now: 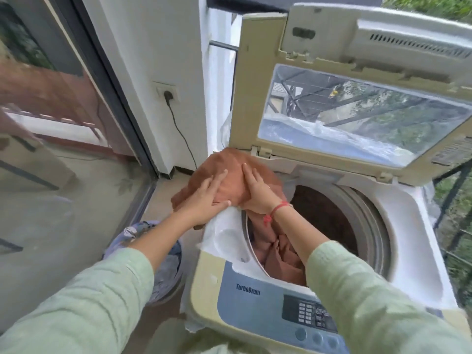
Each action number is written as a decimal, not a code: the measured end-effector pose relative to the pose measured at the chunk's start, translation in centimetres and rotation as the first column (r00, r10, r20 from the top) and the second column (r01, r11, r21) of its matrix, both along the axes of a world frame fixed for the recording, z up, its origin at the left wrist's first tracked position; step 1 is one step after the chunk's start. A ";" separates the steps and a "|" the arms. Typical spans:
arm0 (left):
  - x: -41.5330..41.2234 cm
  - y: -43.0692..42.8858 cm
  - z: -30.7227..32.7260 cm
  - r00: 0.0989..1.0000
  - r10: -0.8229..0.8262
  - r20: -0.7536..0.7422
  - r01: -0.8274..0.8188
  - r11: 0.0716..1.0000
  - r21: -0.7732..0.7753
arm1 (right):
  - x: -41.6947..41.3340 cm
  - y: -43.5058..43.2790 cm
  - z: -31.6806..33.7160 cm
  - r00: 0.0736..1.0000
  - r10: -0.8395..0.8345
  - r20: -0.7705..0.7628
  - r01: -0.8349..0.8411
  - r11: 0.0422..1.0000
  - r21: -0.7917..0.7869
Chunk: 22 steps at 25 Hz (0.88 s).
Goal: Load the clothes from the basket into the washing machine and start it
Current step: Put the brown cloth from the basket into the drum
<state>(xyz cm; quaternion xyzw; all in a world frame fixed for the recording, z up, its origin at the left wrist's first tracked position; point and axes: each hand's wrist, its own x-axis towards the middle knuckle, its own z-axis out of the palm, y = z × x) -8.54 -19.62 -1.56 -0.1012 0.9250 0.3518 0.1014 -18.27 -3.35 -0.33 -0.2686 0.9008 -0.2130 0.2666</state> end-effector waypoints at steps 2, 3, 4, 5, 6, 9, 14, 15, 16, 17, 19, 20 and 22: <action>-0.2 -0.5 0.2 0.998 0.016 -0.054 -0.016 1.000 0.005 | -0.2 -0.7 -1.0 0.991 -0.032 -0.128 0.034 0.999 0.010; -0.5 -1.0 0.3 0.997 0.033 -0.067 -0.031 0.999 0.025 | -0.4 -0.7 -1.2 0.971 -0.068 -0.229 0.060 0.997 -0.041; -0.6 -1.5 0.3 0.995 0.056 -0.083 -0.051 0.997 0.064 | -0.3 -0.5 -1.1 0.942 -0.114 -0.315 0.081 0.990 -0.116; -0.6 -2.1 0.1 0.992 0.087 -0.093 -0.077 0.991 0.106 | -0.1 -0.3 -1.1 0.921 -0.178 -0.347 0.116 0.974 -0.192; -0.5 -2.7 -0.3 0.986 0.119 -0.113 -0.104 0.986 0.128 | 0.2 -0.1 -0.8 0.901 -0.257 -0.348 0.168 0.950 -0.265; -0.8 -4.7 -0.9 0.969 0.130 -0.210 -0.127 0.992 0.026 | 0.3 1.7 1.3 0.812 -0.486 -0.323 0.316 0.832 -0.456; -3.1 -1.9 2.3 0.922 -0.213 -0.323 0.117 0.949 -0.294 | -0.7 13.3 5.6 0.441 -0.867 -0.230 0.511 0.454 -0.730; -3.9 -0.4 2.9 0.905 -0.301 -0.300 0.183 0.913 -0.364 | -0.9 15.5 6.1 0.339 -0.927 -0.160 0.504 0.322 -0.801; -4.6 1.3 3.4 0.890 -0.367 -0.269 0.231 0.875 -0.426 | -0.8 17.2 6.4 0.242 -0.964 -0.109 0.490 0.218 -0.844; -5.5 3.1 3.4 0.880 -0.415 -0.231 0.267 0.835 -0.481 | -0.5 18.6 6.5 0.171 -0.979 -0.112 0.494 0.184 -0.850; -6.6 5.9 3.0 0.869 -0.483 -0.106 0.331 0.727 -0.601 | -0.1 20.2 5.7 0.225 -0.912 -0.342 0.607 0.406 -0.683; -7.0 6.9 2.8 0.855 -0.519 -0.024 0.380 0.656 -0.652 | 0.0 20.8 5.0 0.388 -0.760 -0.521 0.705 0.609 -0.364; -7.2 7.8 2.3 0.829 -0.557 0.051 0.450 0.610 -0.652 | 1.2 19.9 3.0 0.810 -0.408 -0.420 0.585 0.609 0.536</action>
